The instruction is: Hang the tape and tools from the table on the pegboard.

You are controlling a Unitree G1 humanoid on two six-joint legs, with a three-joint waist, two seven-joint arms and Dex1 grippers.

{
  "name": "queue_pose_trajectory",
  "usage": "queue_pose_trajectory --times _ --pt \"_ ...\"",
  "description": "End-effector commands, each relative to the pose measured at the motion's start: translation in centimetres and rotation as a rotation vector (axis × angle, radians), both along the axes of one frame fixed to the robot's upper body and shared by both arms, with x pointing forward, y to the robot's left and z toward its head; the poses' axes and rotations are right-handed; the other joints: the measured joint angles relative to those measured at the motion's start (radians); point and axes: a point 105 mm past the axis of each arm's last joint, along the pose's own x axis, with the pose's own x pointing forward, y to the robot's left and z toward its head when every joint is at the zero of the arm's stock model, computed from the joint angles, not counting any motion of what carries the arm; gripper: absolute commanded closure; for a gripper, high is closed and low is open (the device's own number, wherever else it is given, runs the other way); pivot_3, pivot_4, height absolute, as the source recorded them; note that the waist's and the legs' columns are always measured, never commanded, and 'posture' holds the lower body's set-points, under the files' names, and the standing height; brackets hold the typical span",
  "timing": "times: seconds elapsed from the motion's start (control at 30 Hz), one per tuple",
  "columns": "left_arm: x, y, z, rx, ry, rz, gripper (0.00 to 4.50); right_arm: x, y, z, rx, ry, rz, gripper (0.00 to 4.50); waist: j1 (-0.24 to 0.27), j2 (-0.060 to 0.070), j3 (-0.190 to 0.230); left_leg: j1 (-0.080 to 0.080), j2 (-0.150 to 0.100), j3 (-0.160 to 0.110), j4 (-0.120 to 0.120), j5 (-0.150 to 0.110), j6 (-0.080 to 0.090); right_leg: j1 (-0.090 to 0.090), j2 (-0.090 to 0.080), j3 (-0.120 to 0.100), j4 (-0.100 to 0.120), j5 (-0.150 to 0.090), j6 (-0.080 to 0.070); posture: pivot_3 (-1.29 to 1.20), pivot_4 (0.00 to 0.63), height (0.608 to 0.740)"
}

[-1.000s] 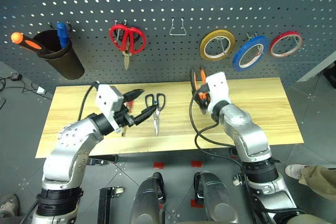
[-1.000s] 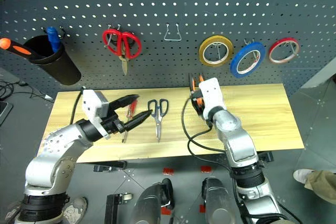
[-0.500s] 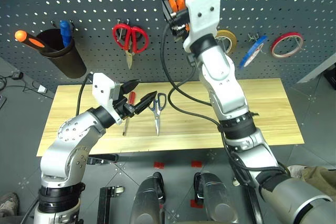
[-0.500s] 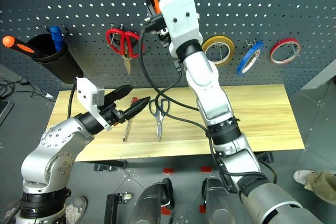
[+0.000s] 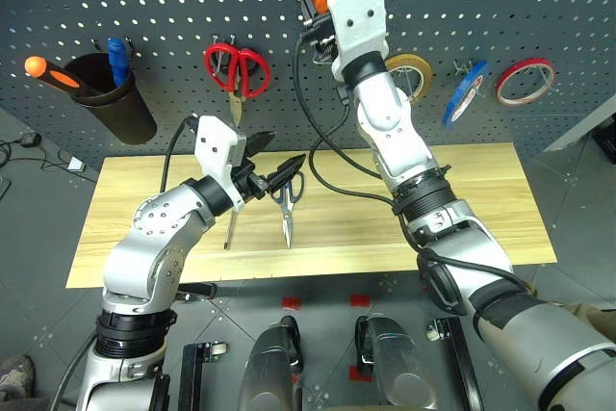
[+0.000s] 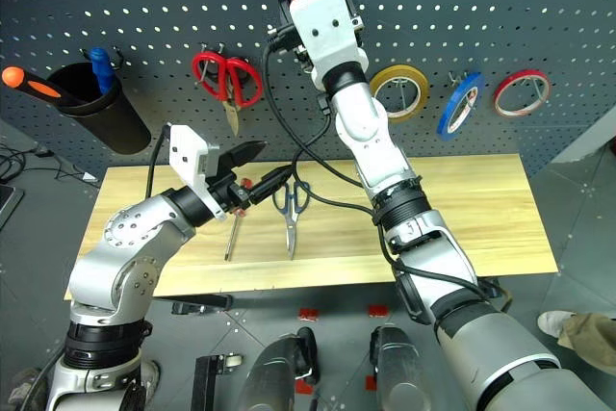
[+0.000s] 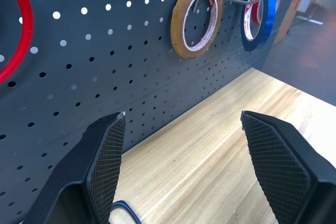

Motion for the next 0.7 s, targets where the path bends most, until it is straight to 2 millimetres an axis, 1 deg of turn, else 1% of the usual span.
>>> queue_pose_trajectory --times 0.03,0.13,0.3,0.4,0.47,0.57,0.63,0.7 --pt "-0.3 -0.3 0.6 0.002 -0.043 -0.018 0.81 -0.4 -0.7 -0.8 0.007 -0.043 -0.026 1.7 0.002 0.0 0.0 0.0 0.0 0.0 0.0 0.0 0.0 0.0 0.0 0.0 0.0 0.0 0.0 -0.09 0.313 0.74" --pt "-0.2 -0.2 0.2 0.0 -0.036 -0.009 0.81 -0.5 -1.0 -2.0 0.002 -0.034 -0.05 1.7 0.003 0.0 0.0 0.0 0.0 0.0 0.0 0.0 0.0 0.001 0.0 0.0 0.0 0.0 0.0 -0.09 0.314 0.74" --pt "-0.1 -0.1 -0.6 0.009 -0.027 0.004 0.81 -0.3 -1.3 -3.4 0.025 0.023 -0.063 1.7 0.005 0.0 0.0 0.0 0.0 -0.001 0.0 0.0 0.0 0.001 0.0 -0.001 0.0 0.0 0.0 -0.1 0.318 0.74" --pt "0.1 0.1 -1.2 0.026 -0.019 0.026 0.81 0.2 -1.2 -4.4 0.065 0.127 -0.036 1.7 0.007 0.0 0.0 0.0 0.0 -0.001 0.0 0.0 0.0 0.001 0.0 0.0 0.0 0.0 0.0 -0.1 0.318 0.74" --pt "0.4 0.5 -1.8 0.048 -0.013 0.063 0.81 0.5 -0.8 -5.3 0.065 0.209 0.006 1.7 0.008 0.0 0.0 0.0 0.0 -0.001 0.0 0.0 0.0 0.001 0.0 -0.001 0.0 0.0 0.0 -0.11 0.318 0.74" --pt "0.6 0.7 -2.3 0.054 0.002 0.085 0.81 0.2 -0.4 -6.0 0.04 0.27 0.051 1.7 0.009 0.0 0.0 0.001 0.0 -0.001 0.001 0.0 0.0 0.002 0.0 -0.001 0.0 0.0 0.0 -0.11 0.318 0.74" --pt "0.8 0.8 -2.6 0.028 0.029 0.099 0.81 0.0 -0.4 -6.7 0.025 0.311 0.072 1.7 0.011 0.0 0.0 0.001 0.0 -0.001 0.002 0.0 0.0 0.002 0.0 -0.001 0.0 0.0 0.0 -0.11 0.319 0.74" --pt "0.8 0.7 -2.9 0.026 0.042 0.096 0.81 -0.2 -0.7 -6.9 0.03 0.326 0.077 1.01 0.01 -0.001 -0.001 0.001 0.0 -0.002 0.002 0.0 0.0 0.003 0.0 -0.001 0.0 0.0 0.0 -0.12 0.32 0.74"
